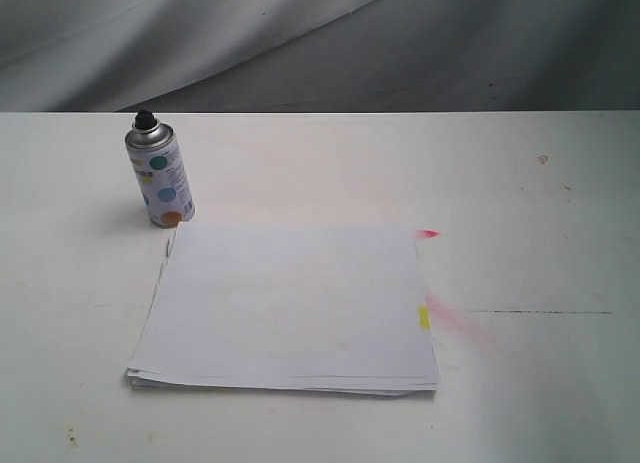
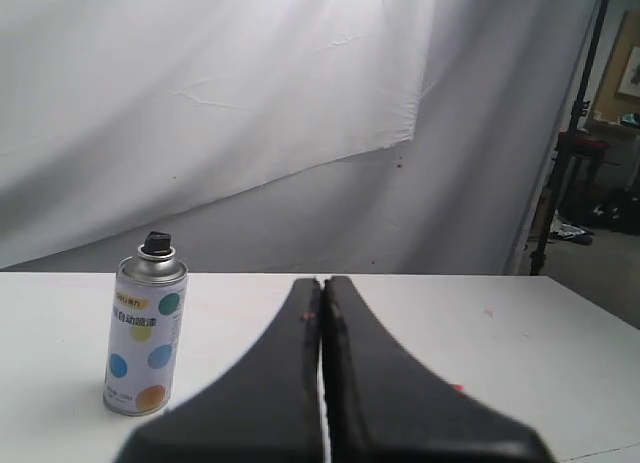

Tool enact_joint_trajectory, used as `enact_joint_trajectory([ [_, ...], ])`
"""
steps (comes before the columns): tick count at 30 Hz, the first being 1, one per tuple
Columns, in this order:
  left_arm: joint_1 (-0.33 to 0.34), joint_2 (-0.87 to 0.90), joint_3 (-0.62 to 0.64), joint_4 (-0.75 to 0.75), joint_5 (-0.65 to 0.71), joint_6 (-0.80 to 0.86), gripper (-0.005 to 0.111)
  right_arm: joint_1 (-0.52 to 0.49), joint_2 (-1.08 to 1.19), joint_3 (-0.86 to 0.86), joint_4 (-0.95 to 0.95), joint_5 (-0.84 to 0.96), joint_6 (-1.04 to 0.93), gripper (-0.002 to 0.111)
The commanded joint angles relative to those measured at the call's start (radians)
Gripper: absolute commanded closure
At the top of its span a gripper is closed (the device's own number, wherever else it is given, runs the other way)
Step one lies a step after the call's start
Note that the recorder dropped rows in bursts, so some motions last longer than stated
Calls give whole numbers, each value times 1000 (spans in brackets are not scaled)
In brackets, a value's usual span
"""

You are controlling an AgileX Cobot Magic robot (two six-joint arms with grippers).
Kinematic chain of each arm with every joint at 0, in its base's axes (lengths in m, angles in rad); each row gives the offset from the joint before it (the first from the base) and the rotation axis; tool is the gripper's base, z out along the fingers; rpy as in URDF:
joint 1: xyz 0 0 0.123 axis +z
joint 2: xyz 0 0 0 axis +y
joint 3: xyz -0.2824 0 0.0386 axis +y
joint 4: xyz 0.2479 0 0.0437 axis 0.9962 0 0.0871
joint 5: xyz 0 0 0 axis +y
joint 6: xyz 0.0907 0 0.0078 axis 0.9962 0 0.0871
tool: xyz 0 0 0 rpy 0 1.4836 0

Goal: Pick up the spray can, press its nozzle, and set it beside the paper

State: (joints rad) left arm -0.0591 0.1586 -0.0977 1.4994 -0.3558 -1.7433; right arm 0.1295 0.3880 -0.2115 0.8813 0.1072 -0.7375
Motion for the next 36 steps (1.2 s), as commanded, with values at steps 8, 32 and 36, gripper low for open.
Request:
enact_joint_trajectory([
  [8,-4,-2,4,-14,6,-10,107,-2,-237,5,-73,-25,-18,108],
  [32,-4,-2,4,-14,6,-10,107,-2,-388,212,-777,-33,657,108],
  [36,-4,-2,4,-14,6,-10,107,-2,-388,212,-811,-17,657,108],
])
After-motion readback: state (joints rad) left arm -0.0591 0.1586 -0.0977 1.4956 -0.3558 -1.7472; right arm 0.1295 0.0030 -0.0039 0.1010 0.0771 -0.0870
